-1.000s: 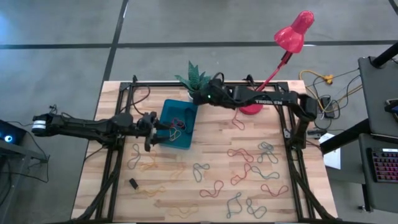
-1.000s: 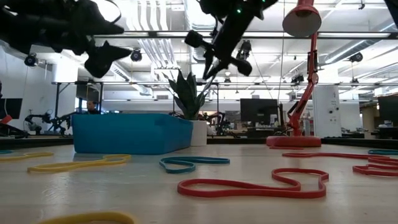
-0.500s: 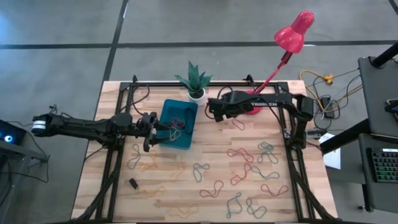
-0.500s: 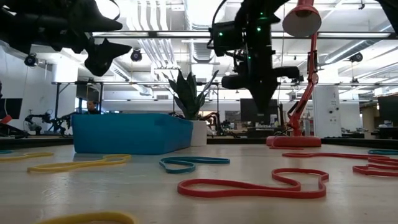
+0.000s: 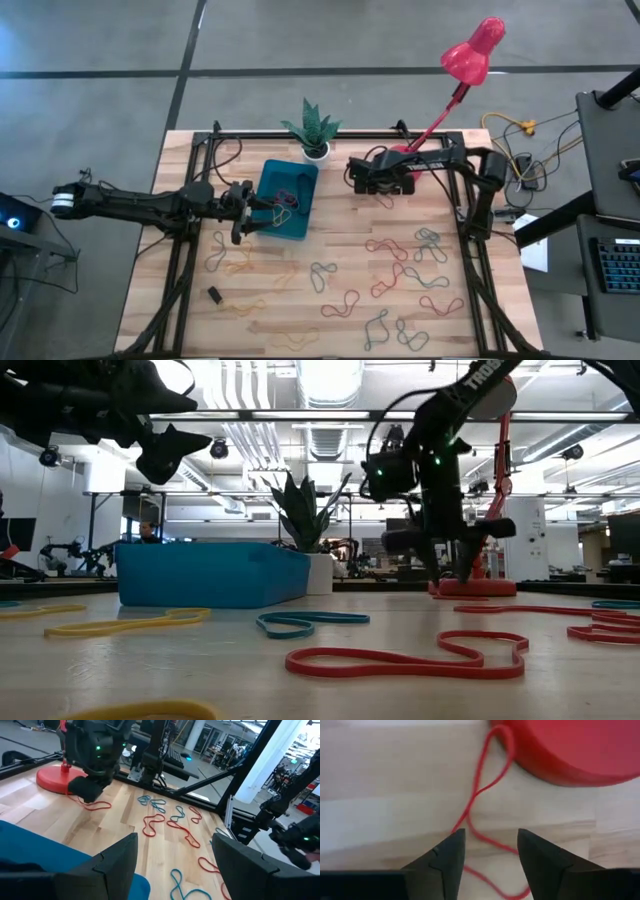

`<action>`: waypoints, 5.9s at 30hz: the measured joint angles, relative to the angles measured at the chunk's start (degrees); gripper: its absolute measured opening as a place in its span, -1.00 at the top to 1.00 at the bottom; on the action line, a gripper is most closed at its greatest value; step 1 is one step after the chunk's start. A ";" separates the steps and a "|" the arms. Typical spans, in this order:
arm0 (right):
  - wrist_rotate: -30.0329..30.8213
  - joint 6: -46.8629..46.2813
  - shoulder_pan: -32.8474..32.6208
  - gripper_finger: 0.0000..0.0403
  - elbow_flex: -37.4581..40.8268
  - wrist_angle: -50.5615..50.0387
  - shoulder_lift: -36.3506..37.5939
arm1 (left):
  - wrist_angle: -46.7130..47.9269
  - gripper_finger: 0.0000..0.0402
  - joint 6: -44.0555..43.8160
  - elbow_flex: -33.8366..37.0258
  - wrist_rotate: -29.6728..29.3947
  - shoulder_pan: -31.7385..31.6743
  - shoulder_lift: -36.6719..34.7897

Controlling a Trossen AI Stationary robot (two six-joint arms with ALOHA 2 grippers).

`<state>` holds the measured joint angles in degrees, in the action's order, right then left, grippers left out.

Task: Pick and place rubber bands into bin
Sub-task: Put the orange rubber band into the blue bin, then put the blue rubber band into the blue bin

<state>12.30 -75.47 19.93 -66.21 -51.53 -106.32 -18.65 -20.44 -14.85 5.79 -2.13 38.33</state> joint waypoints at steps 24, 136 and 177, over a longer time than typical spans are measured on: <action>4.41 2.58 9.55 0.64 3.93 13.86 -0.47 | 0.00 -0.20 -0.14 0.00 -0.23 -0.12 0.66; -21.02 34.41 -6.35 0.04 31.18 -5.30 21.04 | -13.61 -0.20 -9.32 -0.37 -7.68 -0.09 -1.13; -15.28 21.88 -18.36 0.96 0.75 17.18 19.61 | -14.36 -0.20 -7.30 -0.63 -0.89 -0.11 -4.44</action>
<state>-2.98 -53.59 1.56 -65.46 -34.36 -86.71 -33.01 -27.74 -15.49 4.91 -2.24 33.88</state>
